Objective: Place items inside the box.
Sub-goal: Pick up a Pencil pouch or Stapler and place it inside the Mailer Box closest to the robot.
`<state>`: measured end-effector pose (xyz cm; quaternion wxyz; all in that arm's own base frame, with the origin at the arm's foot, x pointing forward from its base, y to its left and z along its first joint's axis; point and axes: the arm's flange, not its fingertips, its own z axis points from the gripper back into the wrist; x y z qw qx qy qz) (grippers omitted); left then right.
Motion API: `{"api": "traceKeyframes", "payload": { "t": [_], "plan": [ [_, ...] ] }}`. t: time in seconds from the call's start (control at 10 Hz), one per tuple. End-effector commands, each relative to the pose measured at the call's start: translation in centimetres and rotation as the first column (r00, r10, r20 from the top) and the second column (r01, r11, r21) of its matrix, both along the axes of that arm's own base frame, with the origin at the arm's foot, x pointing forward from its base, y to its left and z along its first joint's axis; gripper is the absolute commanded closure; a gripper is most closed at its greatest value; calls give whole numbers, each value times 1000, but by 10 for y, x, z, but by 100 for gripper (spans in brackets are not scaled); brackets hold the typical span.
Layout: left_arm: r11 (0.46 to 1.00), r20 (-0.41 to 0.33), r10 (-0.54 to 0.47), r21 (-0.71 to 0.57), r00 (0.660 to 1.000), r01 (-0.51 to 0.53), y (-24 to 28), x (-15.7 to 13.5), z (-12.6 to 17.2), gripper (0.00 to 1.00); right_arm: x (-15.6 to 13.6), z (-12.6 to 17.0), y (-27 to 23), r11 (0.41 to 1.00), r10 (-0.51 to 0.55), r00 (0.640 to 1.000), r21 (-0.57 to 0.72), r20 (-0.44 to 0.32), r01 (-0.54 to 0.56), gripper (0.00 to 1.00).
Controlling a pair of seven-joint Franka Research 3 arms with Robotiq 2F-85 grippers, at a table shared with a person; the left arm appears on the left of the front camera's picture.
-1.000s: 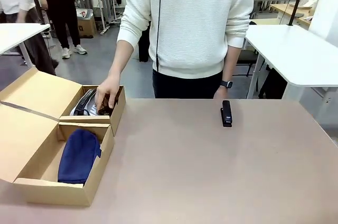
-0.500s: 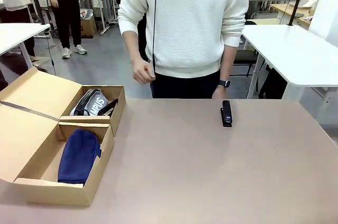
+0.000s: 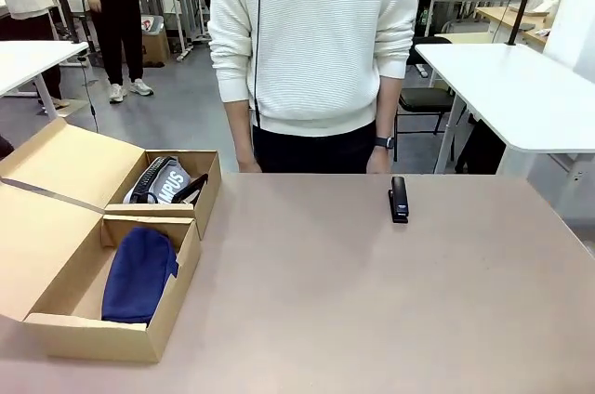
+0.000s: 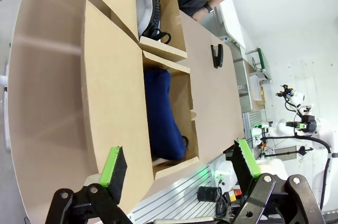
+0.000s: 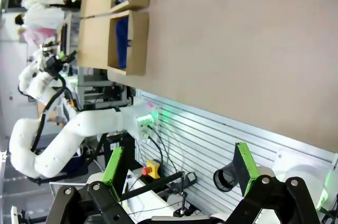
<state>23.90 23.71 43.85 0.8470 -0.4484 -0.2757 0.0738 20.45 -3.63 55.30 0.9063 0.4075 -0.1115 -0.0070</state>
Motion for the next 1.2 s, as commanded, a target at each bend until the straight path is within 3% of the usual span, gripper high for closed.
{"api": "traceKeyframes", "payload": {
  "t": [0.0,0.2,0.4,0.6,0.7,0.8,1.0,1.1],
  "plan": [
    [1000,33,-5,-10,999,5,-1,1,0,0,10,-1,22,988,-89,996,-131,-29,85,0],
    [1000,33,-5,-10,999,5,-1,1,0,0,59,-1,92,935,-112,994,-336,13,110,0],
    [1000,33,-5,-10,999,5,-1,1,0,0,99,-8,158,894,-104,994,-435,39,110,0],
    [1000,33,-5,-10,999,5,-1,1,0,0,131,-37,207,808,-152,984,-562,88,175,0],
    [1000,33,-5,-10,999,5,-1,1,0,0,134,-45,203,808,-159,986,-567,51,160,0],
    [1000,33,-5,-10,999,5,-1,1,0,0,100,-32,207,856,-76,991,-503,107,120,0],
    [1000,33,-5,-10,999,5,-1,1,0,0,100,-32,207,856,-76,991,-503,107,120,0],
    [1000,33,-5,-10,999,5,-1,1,0,0,119,-44,213,835,-75,992,-538,97,116,0]
  ]
}}
